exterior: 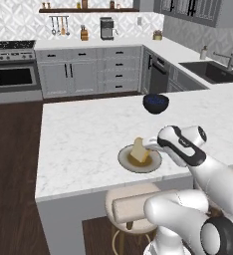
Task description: Start the toaster. Once the lever pops up, take the bread to the plate on the dining counter.
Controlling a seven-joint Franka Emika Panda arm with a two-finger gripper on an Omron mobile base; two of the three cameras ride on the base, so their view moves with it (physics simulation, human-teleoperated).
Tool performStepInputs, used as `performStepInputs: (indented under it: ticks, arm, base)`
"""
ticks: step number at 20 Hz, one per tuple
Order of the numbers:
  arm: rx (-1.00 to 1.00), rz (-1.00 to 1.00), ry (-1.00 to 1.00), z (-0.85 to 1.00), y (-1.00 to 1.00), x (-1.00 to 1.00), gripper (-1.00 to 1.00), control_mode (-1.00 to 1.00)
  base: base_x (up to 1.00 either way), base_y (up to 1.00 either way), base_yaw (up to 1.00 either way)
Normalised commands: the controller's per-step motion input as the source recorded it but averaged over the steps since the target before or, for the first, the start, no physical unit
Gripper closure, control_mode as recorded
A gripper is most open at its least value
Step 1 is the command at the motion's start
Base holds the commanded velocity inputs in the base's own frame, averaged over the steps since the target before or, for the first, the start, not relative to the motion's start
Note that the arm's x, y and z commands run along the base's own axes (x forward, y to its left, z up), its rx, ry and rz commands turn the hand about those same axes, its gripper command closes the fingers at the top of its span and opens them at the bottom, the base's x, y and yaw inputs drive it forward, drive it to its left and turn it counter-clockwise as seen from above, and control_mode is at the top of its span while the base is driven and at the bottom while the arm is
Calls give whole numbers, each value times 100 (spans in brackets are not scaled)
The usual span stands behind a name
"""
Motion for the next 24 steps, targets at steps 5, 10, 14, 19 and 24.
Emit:
performStepInputs:
  ticks: [5, 10, 14, 19, 24]
  arm:
    - [0, 0, 2, -19, 0, 21, 100, -100]
    - [0, 0, 1, -26, 0, 15, 100, -100]
    - [0, 0, 0, -18, 0, 7, 100, -100]
    - [0, 2, 1, -3, 0, 22, 100, -100]
    - [0, 2, 0, -10, 0, 24, 100, -100]
  base:
    - [0, 0, 0]
    - [0, 0, 0]
    - [0, 0, 0]
    - [0, 0, 0]
    - [0, 0, 0]
